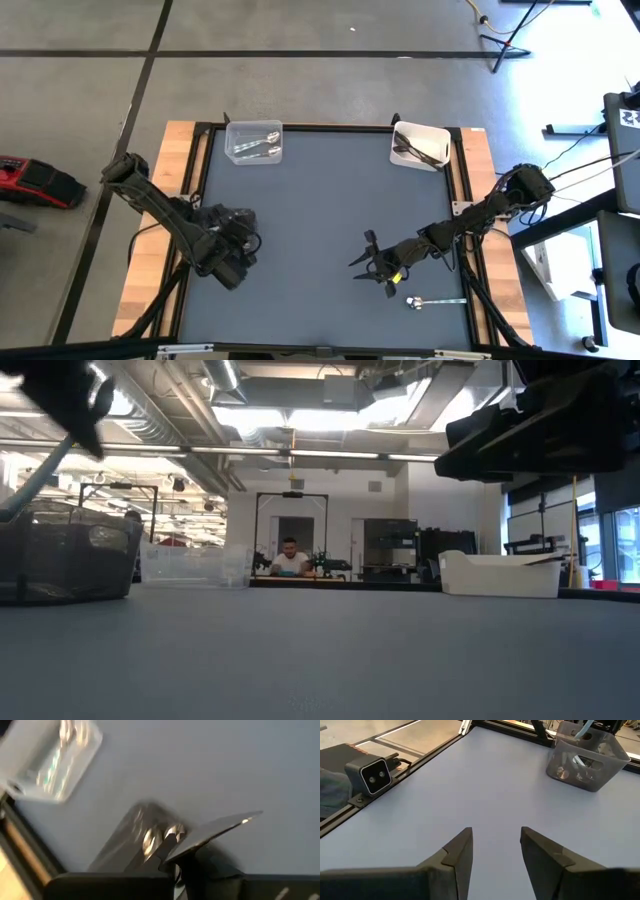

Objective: Sort silverware by color (type)
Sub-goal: Put the blue spoon into the black bin

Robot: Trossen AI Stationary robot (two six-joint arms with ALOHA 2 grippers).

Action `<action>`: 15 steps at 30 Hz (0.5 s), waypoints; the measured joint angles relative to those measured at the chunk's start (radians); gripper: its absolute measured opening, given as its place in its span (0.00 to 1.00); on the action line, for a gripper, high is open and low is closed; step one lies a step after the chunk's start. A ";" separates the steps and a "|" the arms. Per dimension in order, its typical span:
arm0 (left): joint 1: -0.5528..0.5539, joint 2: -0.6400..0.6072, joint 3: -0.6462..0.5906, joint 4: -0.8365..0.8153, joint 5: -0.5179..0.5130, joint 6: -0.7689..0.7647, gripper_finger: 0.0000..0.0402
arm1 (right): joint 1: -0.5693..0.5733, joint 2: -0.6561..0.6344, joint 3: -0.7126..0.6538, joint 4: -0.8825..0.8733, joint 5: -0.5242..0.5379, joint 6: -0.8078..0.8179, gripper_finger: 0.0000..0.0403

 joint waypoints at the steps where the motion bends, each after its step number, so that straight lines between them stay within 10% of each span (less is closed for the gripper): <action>1: 0.001 0.000 -0.024 -0.002 0.027 -0.004 0.02 | 0.000 0.000 0.000 0.000 0.000 0.000 0.38; 15: 0.033 0.001 -0.255 0.079 0.250 -0.050 0.02 | 0.000 0.000 0.000 -0.002 0.001 0.000 0.38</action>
